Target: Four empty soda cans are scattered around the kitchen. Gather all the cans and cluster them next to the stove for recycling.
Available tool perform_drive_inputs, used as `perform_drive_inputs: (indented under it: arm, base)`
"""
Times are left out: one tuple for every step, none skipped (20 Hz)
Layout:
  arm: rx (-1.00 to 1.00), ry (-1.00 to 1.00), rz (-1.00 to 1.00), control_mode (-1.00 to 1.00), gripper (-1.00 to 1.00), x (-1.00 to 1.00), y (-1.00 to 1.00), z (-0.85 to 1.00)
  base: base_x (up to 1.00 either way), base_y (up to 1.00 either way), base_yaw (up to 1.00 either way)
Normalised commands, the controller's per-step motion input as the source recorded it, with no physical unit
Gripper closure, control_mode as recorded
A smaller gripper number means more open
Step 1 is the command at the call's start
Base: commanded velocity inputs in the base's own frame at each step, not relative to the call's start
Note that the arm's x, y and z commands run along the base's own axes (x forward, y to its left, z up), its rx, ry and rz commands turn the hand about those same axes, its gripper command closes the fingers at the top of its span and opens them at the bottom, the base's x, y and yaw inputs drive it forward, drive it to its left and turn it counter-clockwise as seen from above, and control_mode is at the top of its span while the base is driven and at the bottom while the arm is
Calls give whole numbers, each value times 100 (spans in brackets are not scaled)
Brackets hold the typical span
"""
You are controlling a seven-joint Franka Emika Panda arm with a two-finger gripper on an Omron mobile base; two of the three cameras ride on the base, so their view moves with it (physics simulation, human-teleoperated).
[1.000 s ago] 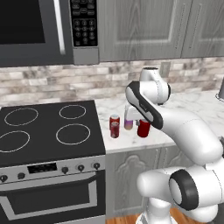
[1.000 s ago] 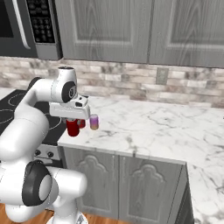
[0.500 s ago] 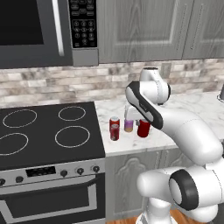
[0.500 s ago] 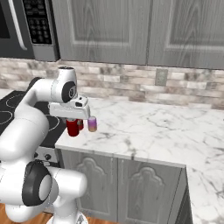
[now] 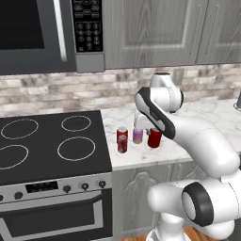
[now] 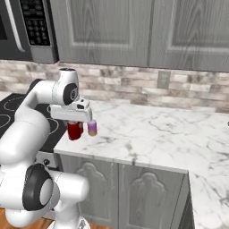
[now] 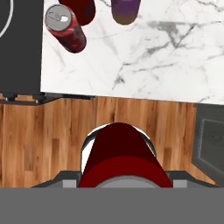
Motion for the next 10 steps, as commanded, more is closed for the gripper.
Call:
perform_drive_inputs:
  arm:
    - [0, 0, 0, 100, 100, 0, 0, 0]
    - [0, 0, 0, 100, 100, 0, 0, 0]
    - [0, 0, 0, 100, 100, 0, 0, 0]
    - [0, 0, 0, 100, 100, 0, 0, 0]
    - [0, 0, 0, 100, 100, 0, 0, 0]
    - [0, 0, 0, 100, 100, 0, 0, 0]
    - [0, 0, 0, 100, 100, 0, 0, 0]
    - [0, 0, 0, 100, 100, 0, 0, 0]
    - [0, 0, 0, 100, 100, 0, 0, 0]
    - [0, 0, 0, 100, 100, 0, 0, 0]
  base:
    - [32, -24, 0]
    - [37, -22, 0]
    - [40, -21, 0]
    - [43, -19, 0]
    - [39, -20, 0]
    - [39, -19, 0]
    - [38, -20, 0]
    - [35, -20, 0]
    - [33, -22, 0]
    - [34, -23, 0]
